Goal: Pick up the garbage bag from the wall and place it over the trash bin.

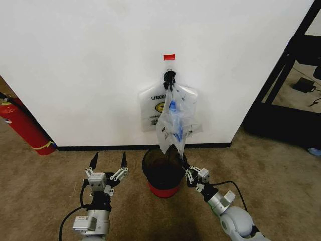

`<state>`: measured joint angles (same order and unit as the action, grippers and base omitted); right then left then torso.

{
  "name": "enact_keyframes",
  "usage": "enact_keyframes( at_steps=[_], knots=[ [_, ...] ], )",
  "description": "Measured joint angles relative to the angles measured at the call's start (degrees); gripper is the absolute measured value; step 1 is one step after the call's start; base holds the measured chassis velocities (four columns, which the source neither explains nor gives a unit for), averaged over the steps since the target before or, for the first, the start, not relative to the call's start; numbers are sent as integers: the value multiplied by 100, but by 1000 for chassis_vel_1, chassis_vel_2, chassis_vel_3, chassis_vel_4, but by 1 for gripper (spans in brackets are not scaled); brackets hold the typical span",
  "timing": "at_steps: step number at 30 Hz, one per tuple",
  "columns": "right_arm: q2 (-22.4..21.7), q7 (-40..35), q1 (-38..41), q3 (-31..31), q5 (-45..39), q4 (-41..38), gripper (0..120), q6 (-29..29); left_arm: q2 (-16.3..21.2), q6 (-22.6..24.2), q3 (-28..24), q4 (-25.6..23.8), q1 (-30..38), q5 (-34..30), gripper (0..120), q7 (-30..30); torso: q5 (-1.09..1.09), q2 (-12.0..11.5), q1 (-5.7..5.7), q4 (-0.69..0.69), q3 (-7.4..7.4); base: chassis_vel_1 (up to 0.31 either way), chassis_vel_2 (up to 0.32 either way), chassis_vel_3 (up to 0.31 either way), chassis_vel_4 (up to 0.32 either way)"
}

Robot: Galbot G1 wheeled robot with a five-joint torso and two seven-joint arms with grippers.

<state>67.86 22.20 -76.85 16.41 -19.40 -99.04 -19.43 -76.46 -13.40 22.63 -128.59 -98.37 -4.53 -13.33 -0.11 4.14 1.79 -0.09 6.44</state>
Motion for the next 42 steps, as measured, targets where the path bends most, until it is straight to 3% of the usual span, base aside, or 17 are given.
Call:
enact_keyframes(
  at_steps=[4, 10, 12, 16, 17, 19, 20, 21, 22, 23, 24, 28, 29, 31, 34, 39, 42],
  knots=[
    [-5, -366, 98, -85, -44, -136, 0, 73, 105, 125, -15, -103, 3, -61, 99, -22, 0, 0, 1, -1, 0, 0, 0, 0, 0],
    [27, -1574, 624, -478, -963, -667, 0, 733, 663, 676, -54, -333, 408, -415, 99, -49, -2, 0, 1, 1, 0, 0, 0, 0, 0],
    [-29, -1811, 783, -607, -1261, -799, 0, 930, 1034, 928, -71, -424, 685, -669, 99, -71, -2, 0, 1, 3, 0, 0, 0, 0, 0],
    [-124, -2019, 1024, -867, -1742, -902, 0, 1178, 2282, 1747, -38, -855, 1375, -1897, 100, -194, -4, 0, 1, -2, 1, 0, 0, 0, 0],
    [-124, -2019, 1024, -867, -1742, -902, 0, 1178, 2282, 1747, -38, -855, 1375, -1897, 100, -194, -4, 0, 1, -2, 1, 0, 0, 0, 0],
    [-63, -2056, 1097, -949, -2035, -962, 0, 1239, 2946, 2226, -29, -1036, 1822, -2721, 100, -304, 1, 0, 1, 2, 1, 0, 0, 0, 0],
    [-58, -2057, 1101, -954, -2053, -967, 0, 1247, 3011, 2272, -35, -1048, 1881, -2797, 100, -314, 0, 0, 1, 2, 1, 0, 0, 0, 0],
    [-17, -2047, 1123, -976, -2055, -978, 0, 1277, 3484, 2644, -195, -1127, 2438, -3426, 99, -414, -4, 0, 1, 2, 1, 0, 0, 0, 0],
    [-17, -2047, 1123, -976, -2055, -978, 0, 1277, 3484, 2644, -195, -1127, 2438, -3426, 99, -414, -4, 0, 1, 2, 1, 0, 0, 0, 0],
    [-1, -1988, 1129, -991, -1912, -936, 0, 1256, 3822, 2910, -436, -1145, 2947, -3869, 99, -490, -3, 0, 1, 1, 1, 0, 0, 0, 0],
    [3, -1871, 1076, -1010, -1524, -810, 0, 1168, 4449, 3589, -1641, -1009, 4813, -4839, 99, -756, 3, 0, 1, -2, 1, 0, 0, 0, 0],
    [-14, -1844, 960, -908, -1471, -785, 0, 1067, 4463, 4096, -3703, -211, 7438, -5012, 98, -885, 4, 0, 0, 2, 0, 0, 0, 0, 0],
    [-14, -1844, 960, -908, -1471, -785, 0, 1067, 4463, 4096, -3703, -211, 7438, -5012, 98, -885, 4, 0, 0, 2, 0, 0, 0, 0, 0],
    [-52, -1843, 877, -771, -1569, -890, 0, 1056, 4154, 4260, -4662, 286, 8581, -4952, 98, -881, -5, 0, 2, -3, 2, 0, 0, 0, 0],
    [-148, -1833, 817, -637, -1676, -1094, 0, 1062, 3756, 4445, -5633, 915, 9749, -4608, 97, -728, 9, 0, 1, -6, 1, 0, 0, 0, 0],
    [-259, -1808, 732, -491, -1712, -1264, 0, 1091, 3508, 4600, -6669, 1310, 10546, -4266, 97, -462, -1, 0, 1, 5, 1, 0, 0, 0, 0],
    [-292, -1804, 687, -421, -1713, -1304, 0, 1091, 3370, 4708, -7145, 1420, 10962, -4217, 96, -384, 1, 0, 0, 0, 1, 0, 0, 0, 0]
  ],
)
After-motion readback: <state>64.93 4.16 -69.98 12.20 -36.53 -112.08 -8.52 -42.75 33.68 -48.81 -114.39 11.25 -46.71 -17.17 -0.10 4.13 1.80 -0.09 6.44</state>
